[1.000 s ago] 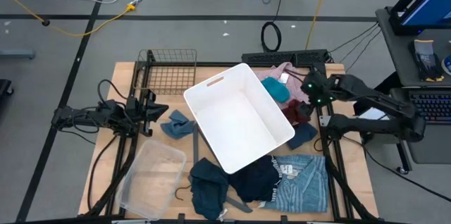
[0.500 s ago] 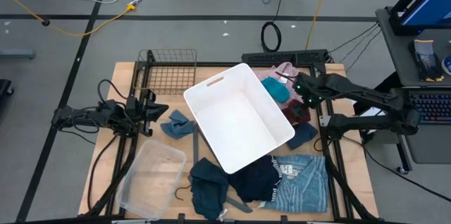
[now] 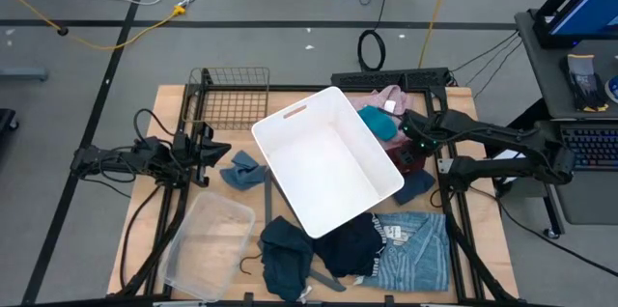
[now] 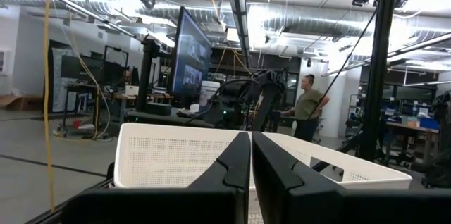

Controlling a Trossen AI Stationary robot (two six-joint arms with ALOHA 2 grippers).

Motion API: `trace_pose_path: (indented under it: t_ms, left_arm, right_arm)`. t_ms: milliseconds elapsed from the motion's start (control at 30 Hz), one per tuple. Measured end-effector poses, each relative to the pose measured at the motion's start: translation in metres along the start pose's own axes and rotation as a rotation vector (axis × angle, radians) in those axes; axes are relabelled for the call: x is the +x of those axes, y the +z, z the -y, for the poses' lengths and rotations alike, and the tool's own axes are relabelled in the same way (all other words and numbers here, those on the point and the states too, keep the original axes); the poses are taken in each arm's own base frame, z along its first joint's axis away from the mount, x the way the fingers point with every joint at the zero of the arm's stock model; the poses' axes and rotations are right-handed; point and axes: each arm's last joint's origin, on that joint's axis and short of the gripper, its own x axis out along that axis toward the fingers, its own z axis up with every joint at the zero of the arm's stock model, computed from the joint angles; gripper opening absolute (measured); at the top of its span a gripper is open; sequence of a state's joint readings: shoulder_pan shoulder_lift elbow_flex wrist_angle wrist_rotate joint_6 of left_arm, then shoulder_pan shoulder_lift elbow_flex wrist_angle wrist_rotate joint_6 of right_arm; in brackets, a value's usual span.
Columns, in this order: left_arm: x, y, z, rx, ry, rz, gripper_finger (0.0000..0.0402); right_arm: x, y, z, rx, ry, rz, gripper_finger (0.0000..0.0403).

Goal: Pick & Place Cloths
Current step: Put the red underwear into the mesh basket

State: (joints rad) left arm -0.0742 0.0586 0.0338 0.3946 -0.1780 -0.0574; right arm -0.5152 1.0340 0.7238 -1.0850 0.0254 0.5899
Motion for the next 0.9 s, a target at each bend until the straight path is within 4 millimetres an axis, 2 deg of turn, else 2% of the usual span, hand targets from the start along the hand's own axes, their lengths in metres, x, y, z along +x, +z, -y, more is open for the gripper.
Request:
trace_pose_path:
  t_ms: [200, 467, 533, 700, 900]
  left_arm:
    - [0.0, 0.0, 0.0, -0.004, 0.0, 0.0, 0.0017]
    - [0.0, 0.002, 0.0, -0.008, -0.002, 0.025, 0.0017]
    - [0.0, 0.003, 0.0, -0.01, -0.002, 0.033, 0.0017]
    - [0.0, 0.005, 0.0, -0.013, -0.003, 0.053, 0.0017]
    - [0.0, 0.008, 0.0, -0.013, 0.002, 0.085, 0.0017]
  right_arm:
    - [0.0, 0.0, 0.0, 0.001, 0.003, 0.004, 0.0166]
    - [-0.002, -0.001, 0.001, 0.018, 0.006, 0.009, 0.0025]
    - [-0.007, -0.003, 0.002, 0.017, 0.012, 0.026, 0.0008]
    - [-0.042, -0.003, 0.008, 0.053, -0.061, 0.14, 0.0004]
    - [-0.105, -0.002, 0.014, 0.084, -0.067, 0.359, 0.0002]
